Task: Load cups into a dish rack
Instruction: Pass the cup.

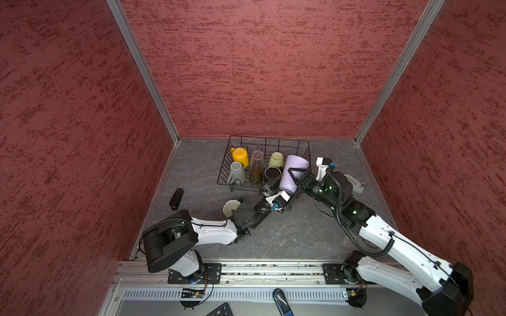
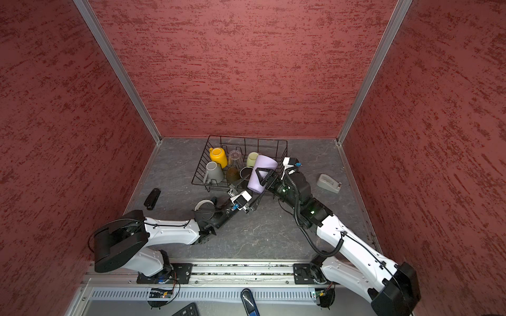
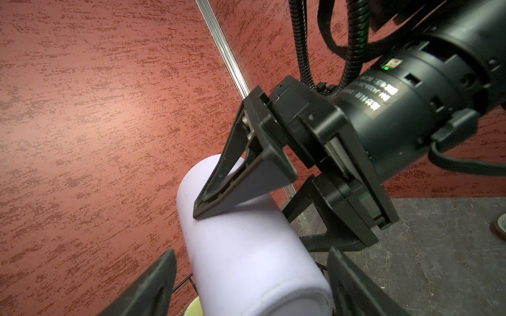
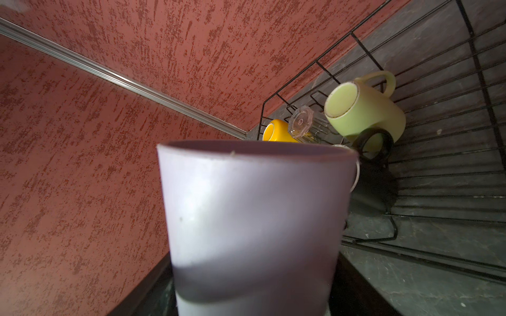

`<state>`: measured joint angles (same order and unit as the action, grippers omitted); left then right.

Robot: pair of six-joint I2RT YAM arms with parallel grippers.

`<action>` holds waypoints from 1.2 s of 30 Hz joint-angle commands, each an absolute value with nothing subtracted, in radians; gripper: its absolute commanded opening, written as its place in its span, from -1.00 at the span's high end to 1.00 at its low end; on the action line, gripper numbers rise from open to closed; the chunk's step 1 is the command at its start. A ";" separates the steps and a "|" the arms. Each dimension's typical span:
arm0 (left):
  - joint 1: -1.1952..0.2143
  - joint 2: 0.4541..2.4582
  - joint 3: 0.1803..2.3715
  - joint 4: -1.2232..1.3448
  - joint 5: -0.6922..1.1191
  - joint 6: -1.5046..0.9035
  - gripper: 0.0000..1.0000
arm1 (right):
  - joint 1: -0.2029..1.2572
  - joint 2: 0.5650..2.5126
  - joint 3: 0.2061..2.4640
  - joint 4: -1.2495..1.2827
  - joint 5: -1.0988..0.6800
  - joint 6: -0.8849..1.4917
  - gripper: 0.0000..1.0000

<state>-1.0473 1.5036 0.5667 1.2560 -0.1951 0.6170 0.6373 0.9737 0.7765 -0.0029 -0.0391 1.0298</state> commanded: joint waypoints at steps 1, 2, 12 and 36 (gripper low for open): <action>-1.037 1.510 0.562 1.275 -0.181 0.599 -0.73 | 0.632 0.951 0.766 0.053 -0.041 1.071 0.17; -1.037 1.515 0.563 1.276 -0.181 0.598 -0.73 | 0.632 0.951 0.766 0.059 -0.041 1.075 0.17; -1.026 1.580 0.598 1.330 -0.217 0.585 -0.73 | 0.634 0.957 0.748 0.097 -0.061 1.098 0.20; -1.006 1.578 0.633 1.334 -0.246 0.575 -0.69 | 0.635 0.989 0.714 0.153 -0.084 1.127 0.24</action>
<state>-1.0134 1.5841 0.6079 1.3022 -0.2371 0.5800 0.6323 0.9878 0.7284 0.1261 -0.0654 1.0935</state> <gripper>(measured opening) 0.839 0.766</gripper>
